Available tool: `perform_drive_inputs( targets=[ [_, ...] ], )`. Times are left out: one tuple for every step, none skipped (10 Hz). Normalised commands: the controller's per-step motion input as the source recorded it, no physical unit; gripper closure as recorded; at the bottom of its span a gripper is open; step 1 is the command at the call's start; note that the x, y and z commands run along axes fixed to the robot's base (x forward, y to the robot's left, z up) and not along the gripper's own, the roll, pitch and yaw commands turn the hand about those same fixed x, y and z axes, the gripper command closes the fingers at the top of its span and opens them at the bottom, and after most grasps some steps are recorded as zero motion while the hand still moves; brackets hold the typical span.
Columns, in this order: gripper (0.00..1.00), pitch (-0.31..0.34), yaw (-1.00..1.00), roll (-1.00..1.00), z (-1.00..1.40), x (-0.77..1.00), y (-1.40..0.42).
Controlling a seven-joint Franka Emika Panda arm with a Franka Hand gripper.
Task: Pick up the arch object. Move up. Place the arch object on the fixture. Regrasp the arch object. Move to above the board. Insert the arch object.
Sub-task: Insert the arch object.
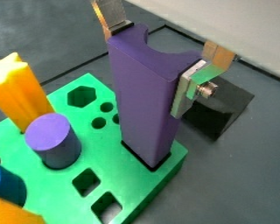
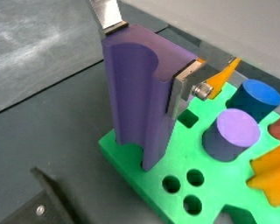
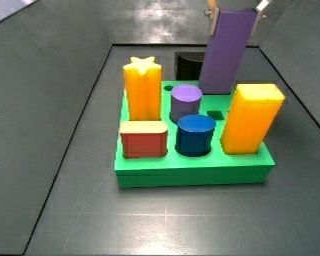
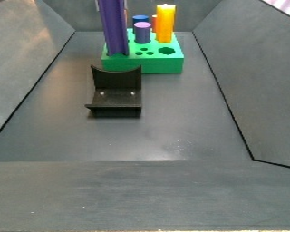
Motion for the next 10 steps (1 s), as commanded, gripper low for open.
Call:
perform_drive_inputs(
  targets=[
    [1.0,0.0,0.0,0.0,-0.08,0.17,-0.12],
    [1.0,0.0,0.11,0.09,-0.15,0.03,0.0],
    [1.0,0.0,0.13,0.14,-0.15,0.0,0.0],
    [1.0,0.0,0.1,0.15,-0.25,0.0,0.06],
    [1.0,0.0,0.01,0.19,-0.49,0.01,0.07],
    [1.0,0.0,0.0,0.12,-0.67,0.05,0.0],
    [1.0,0.0,0.0,0.06,-0.84,0.17,0.0],
    [1.0,-0.047,0.0,0.04,-1.0,0.17,0.0],
    [1.0,-0.067,0.0,0.05,-1.0,0.15,0.0],
    [1.0,-0.129,-0.05,0.0,-0.74,0.14,0.0]
  ],
)
